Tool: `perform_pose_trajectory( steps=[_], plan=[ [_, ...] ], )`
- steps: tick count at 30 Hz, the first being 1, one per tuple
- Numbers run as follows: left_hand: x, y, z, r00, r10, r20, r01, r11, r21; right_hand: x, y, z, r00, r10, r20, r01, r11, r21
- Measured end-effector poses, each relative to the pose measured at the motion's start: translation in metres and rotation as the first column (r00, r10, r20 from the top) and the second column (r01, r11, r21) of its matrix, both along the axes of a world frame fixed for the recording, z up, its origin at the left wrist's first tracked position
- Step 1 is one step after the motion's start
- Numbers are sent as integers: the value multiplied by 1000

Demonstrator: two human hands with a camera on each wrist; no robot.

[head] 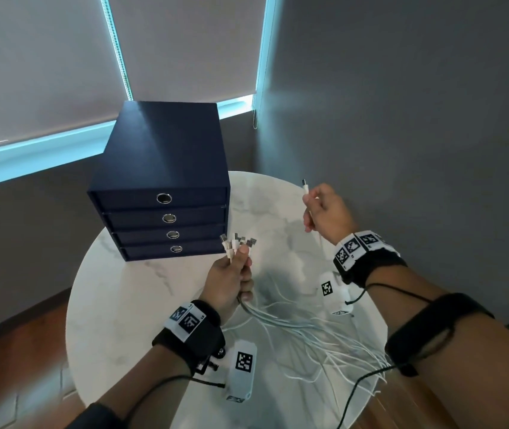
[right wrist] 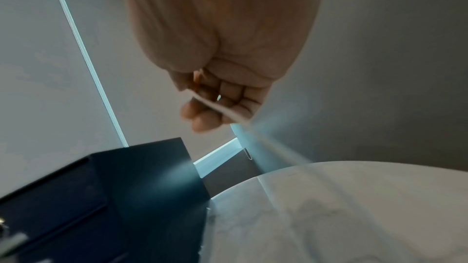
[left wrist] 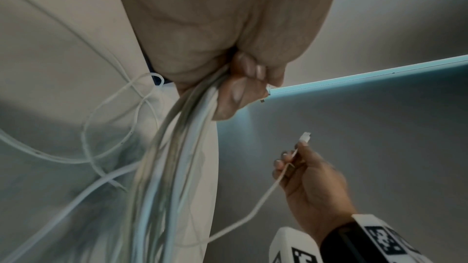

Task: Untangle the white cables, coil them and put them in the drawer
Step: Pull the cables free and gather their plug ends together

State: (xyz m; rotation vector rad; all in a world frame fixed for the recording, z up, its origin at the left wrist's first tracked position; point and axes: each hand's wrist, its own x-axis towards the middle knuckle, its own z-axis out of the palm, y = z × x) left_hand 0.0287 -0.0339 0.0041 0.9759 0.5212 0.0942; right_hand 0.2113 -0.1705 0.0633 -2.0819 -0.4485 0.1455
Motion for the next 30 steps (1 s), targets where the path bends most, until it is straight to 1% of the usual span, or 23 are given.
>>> perform_pose_trajectory(
  steps=[1, 2, 3, 4, 7, 9, 11, 13, 14, 15, 17, 18, 20, 21, 22, 24, 26, 28, 30],
  plan=[
    [0, 0, 0, 1000, 7, 1, -7, 1000, -1, -3, 5, 2, 1000, -14, 17, 13, 998, 64],
    [-1, 0, 0, 1000, 17, -2, -17, 1000, -3, -6, 9, 3, 999, -23, 42, 19, 996, 93],
    [-1, -1, 0, 1000, 31, -5, -31, 1000, -4, -12, 14, 2, 998, -13, 66, 7, 996, 89],
    [0, -1, 0, 999, 49, -8, -49, 999, -5, -19, 20, -1, 997, 23, 80, -29, 997, 68],
    [2, -1, -3, 994, 111, -17, -111, 994, -1, -53, 35, -14, 978, 194, 76, -191, 981, -46],
    [4, 0, -5, 991, 133, -16, -133, 991, 5, -74, 43, -25, 965, 252, 75, -245, 965, -87],
    [6, 0, -8, 990, 138, -8, -137, 990, 31, -90, 49, -35, 967, 239, 82, -229, 966, -122],
    [7, -1, -10, 992, 129, 6, -129, 989, 78, -103, 53, -40, 976, 213, 48, -205, 969, -137],
    [8, -1, -12, 991, 131, 8, -131, 986, 104, -110, 55, -42, 976, 214, 31, -208, 970, -128],
    [8, 0, -14, 989, 147, 2, -146, 982, 122, -115, 56, -44, 971, 233, 46, -225, 965, -132],
    [9, 5, -19, 977, 213, -32, -206, 968, 143, -123, 53, -45, 931, 338, 140, -307, 930, -203],
    [10, 8, -21, 966, 254, -56, -243, 958, 153, -125, 50, -46, 899, 409, 159, -367, 899, -238],
    [11, 16, -22, 932, 347, -106, -333, 934, 130, -126, 40, -49, 851, 510, 127, -464, 842, -274],
    [11, 20, -23, 908, 398, -130, -390, 917, 80, -124, 33, -52, 847, 521, 106, -474, 830, -293],
    [12, 24, -23, 885, 442, -145, -444, 896, 17, -119, 24, -56, 855, 510, 92, -463, 831, -309],
    [10, 35, -22, 856, 501, -128, -514, 849, -118, -103, 0, -67, 893, 447, 51, -411, 857, -312],
    [7, 47, -19, 848, 522, -88, -528, 825, -201, -80, -26, -79, 930, 365, 43, -332, 884, -328],
    [4, 56, -15, 870, 491, -43, -489, 849, -201, -56, -51, -89, 973, 229, -17, -219, 904, -367],
    [2, 61, -11, 911, 413, -5, -409, 900, -153, -37, -71, -91, 996, 68, -57, -86, 892, -443]
  ],
)
